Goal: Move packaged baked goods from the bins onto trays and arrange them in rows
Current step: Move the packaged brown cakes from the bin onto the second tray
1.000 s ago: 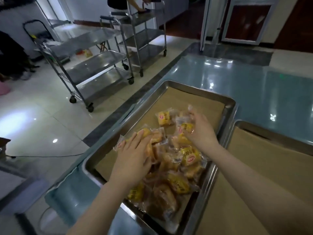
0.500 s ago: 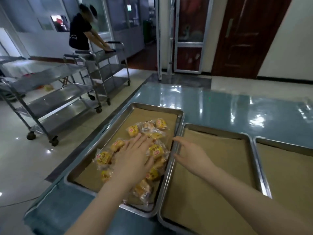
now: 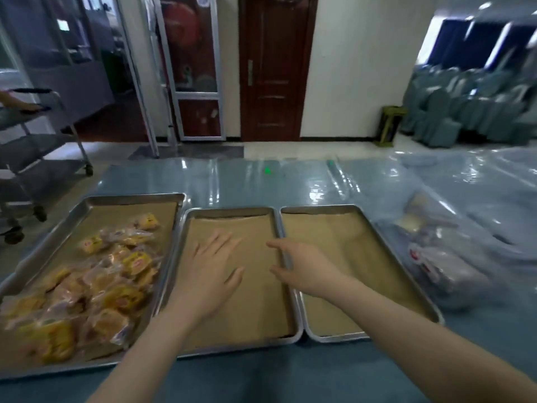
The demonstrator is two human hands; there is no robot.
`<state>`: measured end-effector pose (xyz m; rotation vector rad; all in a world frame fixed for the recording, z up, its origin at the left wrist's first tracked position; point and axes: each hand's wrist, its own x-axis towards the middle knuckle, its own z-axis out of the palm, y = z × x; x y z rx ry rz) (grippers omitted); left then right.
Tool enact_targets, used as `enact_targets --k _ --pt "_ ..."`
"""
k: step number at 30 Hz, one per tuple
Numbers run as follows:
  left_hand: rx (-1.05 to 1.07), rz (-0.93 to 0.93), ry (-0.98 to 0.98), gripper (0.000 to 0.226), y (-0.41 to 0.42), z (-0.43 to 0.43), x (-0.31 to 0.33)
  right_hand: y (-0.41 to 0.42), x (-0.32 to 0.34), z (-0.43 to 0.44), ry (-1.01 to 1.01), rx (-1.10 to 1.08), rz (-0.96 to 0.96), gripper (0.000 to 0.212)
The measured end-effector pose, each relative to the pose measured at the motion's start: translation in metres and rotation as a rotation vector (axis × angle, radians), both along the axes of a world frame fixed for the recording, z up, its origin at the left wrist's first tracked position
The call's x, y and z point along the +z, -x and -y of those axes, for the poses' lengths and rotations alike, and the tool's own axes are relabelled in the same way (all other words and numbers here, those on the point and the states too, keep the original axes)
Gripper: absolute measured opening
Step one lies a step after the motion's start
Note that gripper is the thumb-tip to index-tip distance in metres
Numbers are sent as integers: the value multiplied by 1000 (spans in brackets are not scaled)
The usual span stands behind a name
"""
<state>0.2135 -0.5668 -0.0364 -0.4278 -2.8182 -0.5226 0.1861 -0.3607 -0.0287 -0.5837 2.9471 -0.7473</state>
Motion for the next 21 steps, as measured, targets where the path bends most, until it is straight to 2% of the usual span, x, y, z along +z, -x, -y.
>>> enact_targets --k 5,9,15,21 --pt "-136 -99 -26 47 12 -96 28 -7 25 -110 70 -126 -132 48" --pt "-206 -120 -189 35 25 -191 29 -4 37 -208 146 -209 -248 52" --pt "-243 -73 -310 51 63 -346 16 27 39 -366 56 -212 -328 38" --pt "-255 4 -346 57 90 -420 23 70 27 -470 -98 -325 -252 32"
